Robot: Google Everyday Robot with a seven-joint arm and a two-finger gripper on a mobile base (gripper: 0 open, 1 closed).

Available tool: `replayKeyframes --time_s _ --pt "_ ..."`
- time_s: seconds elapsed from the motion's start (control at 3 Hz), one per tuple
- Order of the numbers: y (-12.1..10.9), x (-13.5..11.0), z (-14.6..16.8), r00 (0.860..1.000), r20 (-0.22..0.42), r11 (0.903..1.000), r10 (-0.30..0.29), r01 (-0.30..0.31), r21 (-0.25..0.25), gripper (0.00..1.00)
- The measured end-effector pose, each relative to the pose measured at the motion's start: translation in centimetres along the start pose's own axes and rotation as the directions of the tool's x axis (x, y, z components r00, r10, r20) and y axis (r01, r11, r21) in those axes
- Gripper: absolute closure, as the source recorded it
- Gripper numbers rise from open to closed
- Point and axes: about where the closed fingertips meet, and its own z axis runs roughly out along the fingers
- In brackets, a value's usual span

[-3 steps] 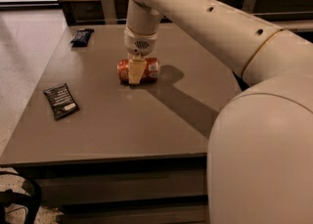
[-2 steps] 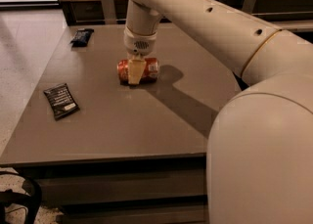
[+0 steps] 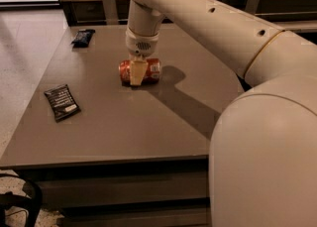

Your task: Place coke can upright

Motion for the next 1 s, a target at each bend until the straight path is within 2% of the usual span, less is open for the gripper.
replayKeyframes --time_s 0.33,0.67,1.0 --pt "-0.5 0.4 -2.8 1.0 0.03 0.9992 0.0 -0.001 0.04 1.0" --pt "-1.4 1.1 -7.6 0.997 0.076 0.9937 -0.004 -0.004 0.112 1.0" --pt "-2.3 1.8 -10.7 0.989 0.147 0.9851 -0.009 -0.016 0.171 1.0"
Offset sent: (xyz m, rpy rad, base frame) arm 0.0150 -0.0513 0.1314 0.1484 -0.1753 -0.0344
